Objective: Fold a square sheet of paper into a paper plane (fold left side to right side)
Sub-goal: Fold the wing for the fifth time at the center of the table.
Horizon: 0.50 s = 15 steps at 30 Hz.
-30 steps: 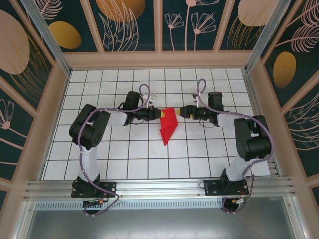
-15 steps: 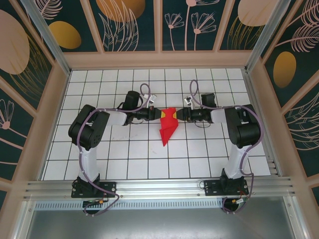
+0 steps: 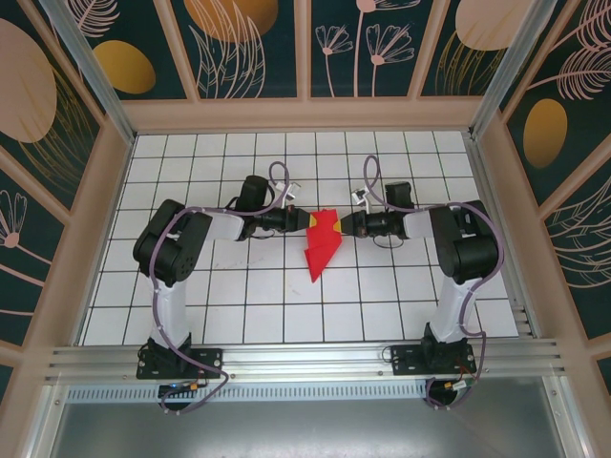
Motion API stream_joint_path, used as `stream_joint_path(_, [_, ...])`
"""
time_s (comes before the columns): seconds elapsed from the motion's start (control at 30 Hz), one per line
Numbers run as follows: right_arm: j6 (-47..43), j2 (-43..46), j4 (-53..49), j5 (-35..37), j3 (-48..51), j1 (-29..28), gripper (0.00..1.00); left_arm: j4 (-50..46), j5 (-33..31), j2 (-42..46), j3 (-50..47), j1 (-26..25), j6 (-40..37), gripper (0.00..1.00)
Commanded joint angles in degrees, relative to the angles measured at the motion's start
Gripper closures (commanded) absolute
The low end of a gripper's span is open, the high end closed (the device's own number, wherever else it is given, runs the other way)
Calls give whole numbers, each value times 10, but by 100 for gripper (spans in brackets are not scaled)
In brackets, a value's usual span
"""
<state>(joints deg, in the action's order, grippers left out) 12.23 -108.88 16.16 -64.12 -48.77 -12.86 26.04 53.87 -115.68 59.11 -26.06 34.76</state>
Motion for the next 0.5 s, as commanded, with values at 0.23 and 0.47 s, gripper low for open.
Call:
stream_joint_path(0.23, [49, 59, -50, 56, -5, -22, 100, -182, -201, 121, 22, 9, -106, 40])
stream_joint_path(0.47, [106, 41, -140, 126, -52, -44, 100, -253, -310, 260, -46, -32, -151, 42])
